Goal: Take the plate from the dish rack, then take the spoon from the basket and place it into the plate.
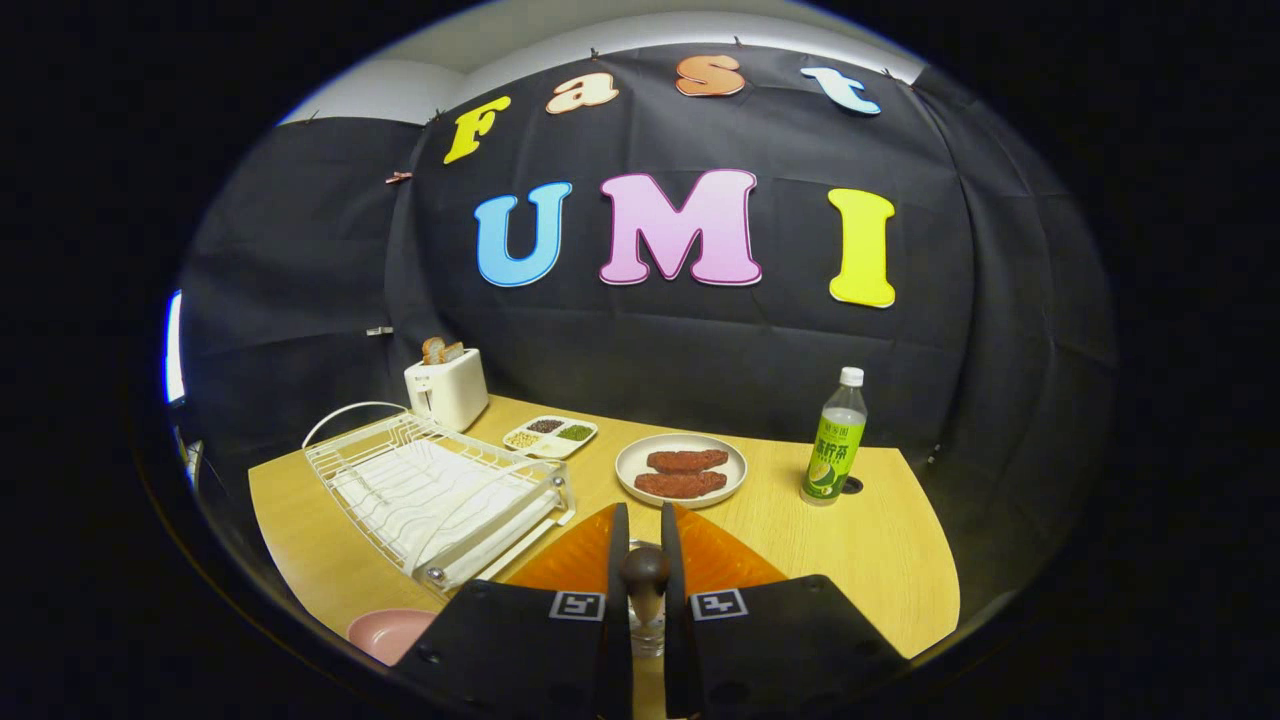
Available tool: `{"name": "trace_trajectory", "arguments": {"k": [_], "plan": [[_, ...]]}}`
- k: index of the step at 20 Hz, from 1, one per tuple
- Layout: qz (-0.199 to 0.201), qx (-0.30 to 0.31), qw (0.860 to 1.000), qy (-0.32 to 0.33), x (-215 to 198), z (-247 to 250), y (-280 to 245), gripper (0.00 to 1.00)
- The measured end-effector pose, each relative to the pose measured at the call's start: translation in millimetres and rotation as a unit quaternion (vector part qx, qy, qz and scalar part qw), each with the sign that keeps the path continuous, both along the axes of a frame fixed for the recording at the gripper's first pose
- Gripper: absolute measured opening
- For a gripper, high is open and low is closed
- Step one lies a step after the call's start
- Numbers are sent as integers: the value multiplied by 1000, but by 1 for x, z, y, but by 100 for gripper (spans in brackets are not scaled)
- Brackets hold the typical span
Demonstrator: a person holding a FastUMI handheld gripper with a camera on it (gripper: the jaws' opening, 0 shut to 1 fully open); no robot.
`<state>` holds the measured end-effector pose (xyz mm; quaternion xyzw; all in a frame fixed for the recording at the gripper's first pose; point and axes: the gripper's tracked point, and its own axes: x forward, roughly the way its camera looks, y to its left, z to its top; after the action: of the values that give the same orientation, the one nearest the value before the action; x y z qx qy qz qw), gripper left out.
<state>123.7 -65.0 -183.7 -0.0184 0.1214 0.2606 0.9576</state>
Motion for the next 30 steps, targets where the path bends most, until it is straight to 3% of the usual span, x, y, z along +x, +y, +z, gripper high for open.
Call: {"name": "trace_trajectory", "arguments": {"k": [11, 19, 27, 30], "plan": [[-12, -12, 1000, 26, -55, 50, 36, 16], [-21, 0, 997, 68, -98, -4, 96, 16], [-49, 15, 995, 84, -100, -55, 116, 16], [-55, 23, 996, 69, -102, -52, 115, 17]]}}
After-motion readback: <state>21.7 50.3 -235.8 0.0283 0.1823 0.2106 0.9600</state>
